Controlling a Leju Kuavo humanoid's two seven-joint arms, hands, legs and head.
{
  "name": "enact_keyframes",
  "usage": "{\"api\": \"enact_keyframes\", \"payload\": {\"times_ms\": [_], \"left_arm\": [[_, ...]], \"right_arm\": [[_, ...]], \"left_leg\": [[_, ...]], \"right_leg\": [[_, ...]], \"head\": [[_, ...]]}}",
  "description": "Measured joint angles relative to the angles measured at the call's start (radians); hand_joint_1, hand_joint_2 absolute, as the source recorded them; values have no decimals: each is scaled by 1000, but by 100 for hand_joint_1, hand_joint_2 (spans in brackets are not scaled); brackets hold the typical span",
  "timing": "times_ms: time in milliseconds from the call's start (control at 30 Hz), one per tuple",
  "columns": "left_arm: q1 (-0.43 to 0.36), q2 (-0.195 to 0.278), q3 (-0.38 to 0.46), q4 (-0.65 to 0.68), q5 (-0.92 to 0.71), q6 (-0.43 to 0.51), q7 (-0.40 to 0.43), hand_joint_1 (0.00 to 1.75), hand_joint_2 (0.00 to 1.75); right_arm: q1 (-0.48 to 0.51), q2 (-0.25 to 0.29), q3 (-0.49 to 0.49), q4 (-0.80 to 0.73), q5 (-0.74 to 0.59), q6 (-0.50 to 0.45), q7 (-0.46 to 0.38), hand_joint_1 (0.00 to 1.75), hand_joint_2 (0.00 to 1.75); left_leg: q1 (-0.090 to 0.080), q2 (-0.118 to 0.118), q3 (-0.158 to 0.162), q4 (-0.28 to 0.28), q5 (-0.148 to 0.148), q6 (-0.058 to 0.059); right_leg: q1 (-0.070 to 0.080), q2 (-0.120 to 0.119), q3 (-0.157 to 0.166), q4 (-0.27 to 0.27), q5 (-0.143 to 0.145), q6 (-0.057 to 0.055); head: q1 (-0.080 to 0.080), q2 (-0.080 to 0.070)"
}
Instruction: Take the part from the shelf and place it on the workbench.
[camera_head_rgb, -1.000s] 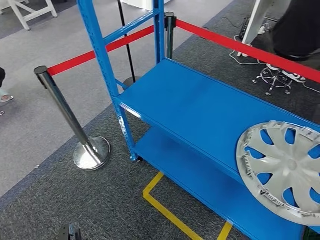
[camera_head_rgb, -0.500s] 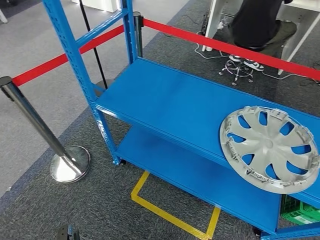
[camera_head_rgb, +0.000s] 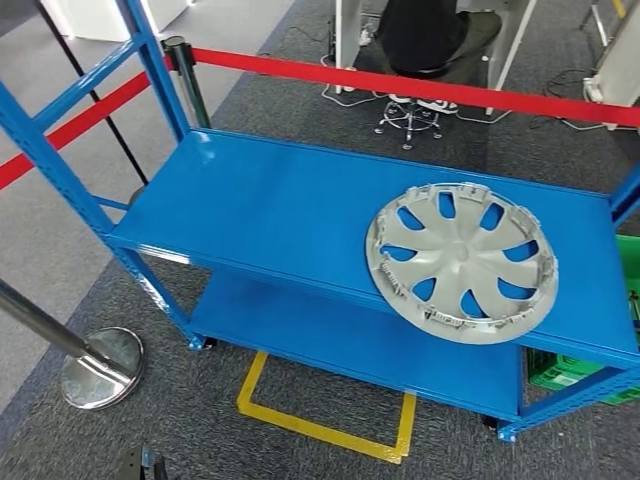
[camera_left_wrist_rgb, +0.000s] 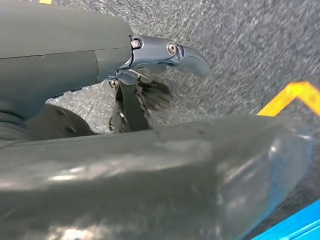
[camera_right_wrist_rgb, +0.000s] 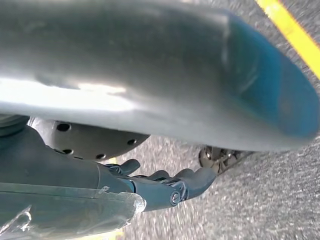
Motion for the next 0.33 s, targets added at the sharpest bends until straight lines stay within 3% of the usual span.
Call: {"api": "enact_keyframes", "payload": {"times_ms": [33,67,133,200,267,333], "left_arm": [[2,0,0,0,0,0,1,0,0],[3,0,0,0,1,0,1,0,0],[3,0,0,0,2,1,2,0,0],[2,0,0,0,3,3,2,0,0],[1,-1,0,1,3,4,2,0,0],[0,-1,0,1,3,5,3,0,0]], "right_arm": [[0,0,0,0,0,0,0,0,0],[1,0,0,0,0,0,0,0,0],[2,0,0,0,0,0,0,0,0],[1,0,0,0,0,0,0,0,0],[0,0,0,0,0,0,0,0,0],[2,0,0,0,0,-1,0,0,0]], "left_leg": [[0,-5,-27,47,-10,0],[1,-7,-39,60,1,0],[4,-21,-9,-22,69,0],[14,-75,49,-155,130,-1],[19,-113,75,-219,142,3],[16,-104,76,-223,141,13]], "right_leg": [[-1,15,0,0,1,0],[-1,31,-1,0,1,0],[-5,63,0,0,4,6],[-7,92,-4,3,6,16],[-7,117,-12,3,11,31],[-9,134,-20,-3,16,42]], "head": [[0,0],[0,0],[0,0],[-2,0],[-3,0],[-2,0]]}}
